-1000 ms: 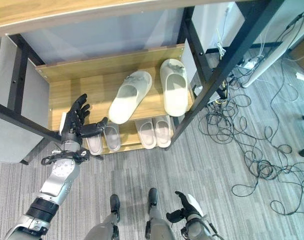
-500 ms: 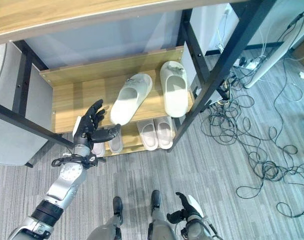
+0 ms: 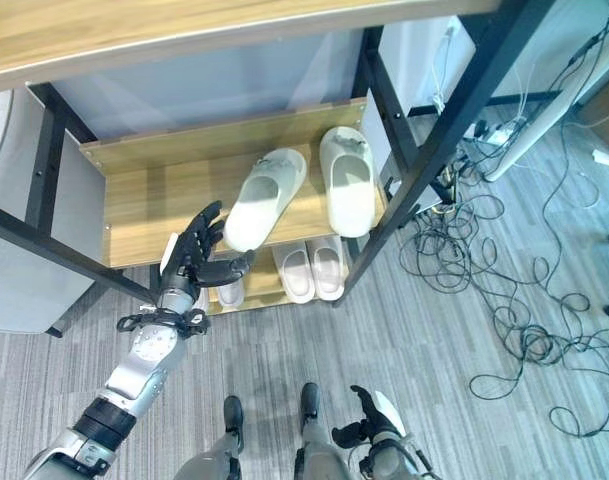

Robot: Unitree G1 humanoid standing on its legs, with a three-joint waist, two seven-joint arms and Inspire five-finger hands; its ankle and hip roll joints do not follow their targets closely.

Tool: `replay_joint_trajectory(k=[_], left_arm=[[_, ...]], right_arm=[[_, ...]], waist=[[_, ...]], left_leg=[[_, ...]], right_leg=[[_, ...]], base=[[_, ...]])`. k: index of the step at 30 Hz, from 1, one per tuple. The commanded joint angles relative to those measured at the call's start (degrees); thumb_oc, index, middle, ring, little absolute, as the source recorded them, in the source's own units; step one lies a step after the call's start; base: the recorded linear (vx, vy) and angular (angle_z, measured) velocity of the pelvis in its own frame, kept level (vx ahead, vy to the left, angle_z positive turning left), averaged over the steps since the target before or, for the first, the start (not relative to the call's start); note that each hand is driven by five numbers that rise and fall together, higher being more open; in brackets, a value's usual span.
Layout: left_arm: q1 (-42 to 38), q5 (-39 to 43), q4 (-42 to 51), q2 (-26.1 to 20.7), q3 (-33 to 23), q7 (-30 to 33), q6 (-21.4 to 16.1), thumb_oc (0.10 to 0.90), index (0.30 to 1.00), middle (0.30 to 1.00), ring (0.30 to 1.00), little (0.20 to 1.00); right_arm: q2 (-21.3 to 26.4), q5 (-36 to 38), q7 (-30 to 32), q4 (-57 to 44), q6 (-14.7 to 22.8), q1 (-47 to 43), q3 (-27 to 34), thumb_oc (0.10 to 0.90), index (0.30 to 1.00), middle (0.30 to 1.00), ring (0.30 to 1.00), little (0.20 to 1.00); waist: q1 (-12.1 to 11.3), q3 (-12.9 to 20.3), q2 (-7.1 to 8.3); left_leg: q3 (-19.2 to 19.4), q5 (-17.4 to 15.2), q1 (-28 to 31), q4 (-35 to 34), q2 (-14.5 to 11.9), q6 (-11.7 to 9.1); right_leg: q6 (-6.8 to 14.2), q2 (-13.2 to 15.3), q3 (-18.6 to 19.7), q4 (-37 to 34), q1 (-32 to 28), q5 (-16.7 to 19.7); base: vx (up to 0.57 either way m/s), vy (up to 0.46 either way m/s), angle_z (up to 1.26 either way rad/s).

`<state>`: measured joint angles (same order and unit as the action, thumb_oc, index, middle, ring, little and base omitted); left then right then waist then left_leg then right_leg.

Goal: Arrange the slippers neatly on the shoe rack.

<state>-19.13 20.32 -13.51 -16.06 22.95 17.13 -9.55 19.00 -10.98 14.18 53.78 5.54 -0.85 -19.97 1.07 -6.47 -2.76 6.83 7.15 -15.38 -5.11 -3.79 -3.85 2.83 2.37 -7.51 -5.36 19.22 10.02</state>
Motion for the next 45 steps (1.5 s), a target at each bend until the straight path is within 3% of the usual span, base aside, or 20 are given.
replay_joint_trajectory(k=[1,31,40,45], left_arm=[[-7.5,0.1,-0.9,3.1,2.8,-0.5,-3.9,0.800,0.900,0.900,0.900,0.900],[-14.0,-1.6,-3.1,6.9,8.9,0.1,-3.8,0.800,0.900,0.900,0.900,0.900],[-12.7,-2.6,-0.4,3.1,5.9,-0.7,-3.8,0.800,0.900,0.900,0.900,0.900],[-8.3,-0.1,5.1,-0.1,3.4,-3.3,-4.0,0.800,0.900,0.900,0.900,0.900]], right_arm=[[1.3,0.2,2.1,-0.6,0.7,2.2,-0.2,0.800,0.900,0.900,0.900,0.900],[2.0,1.3,2.9,-2.6,1.8,3.1,-1.0,0.800,0.900,0.900,0.900,0.900],[1.6,0.6,1.6,-1.0,1.4,4.0,-0.3,0.800,0.900,0.900,0.900,0.900],[0.8,0.2,0.6,-0.4,1.0,4.2,0.0,0.800,0.900,0.900,0.900,0.900]], waist=[[0.8,1.5,1.25],[2.5,1.4,1.35],[1.6,2.6,1.46],[0.3,3.6,1.65]], left_leg=[[-0.9,0.6,-4.1,0.1,1.9,-1.7],[-0.6,-0.2,-3.0,0.1,1.8,-1.7],[-0.7,-0.4,-1.4,0.1,1.8,-1.9],[-0.9,-0.6,0.3,0.1,1.8,-2.1]], right_leg=[[5.6,2.7,-3.3,0.4,1.3,-3.8],[5.6,2.7,-3.4,0.4,0.3,-4.1],[5.9,2.9,-4.3,0.4,-1.6,-4.7],[6.0,3.3,-5.5,0.4,-3.8,-5.3]], base=[[0.00,0.000,0.00],[0.00,-0.001,-0.01],[0.00,0.000,0.02],[0.00,0.000,0.00]])
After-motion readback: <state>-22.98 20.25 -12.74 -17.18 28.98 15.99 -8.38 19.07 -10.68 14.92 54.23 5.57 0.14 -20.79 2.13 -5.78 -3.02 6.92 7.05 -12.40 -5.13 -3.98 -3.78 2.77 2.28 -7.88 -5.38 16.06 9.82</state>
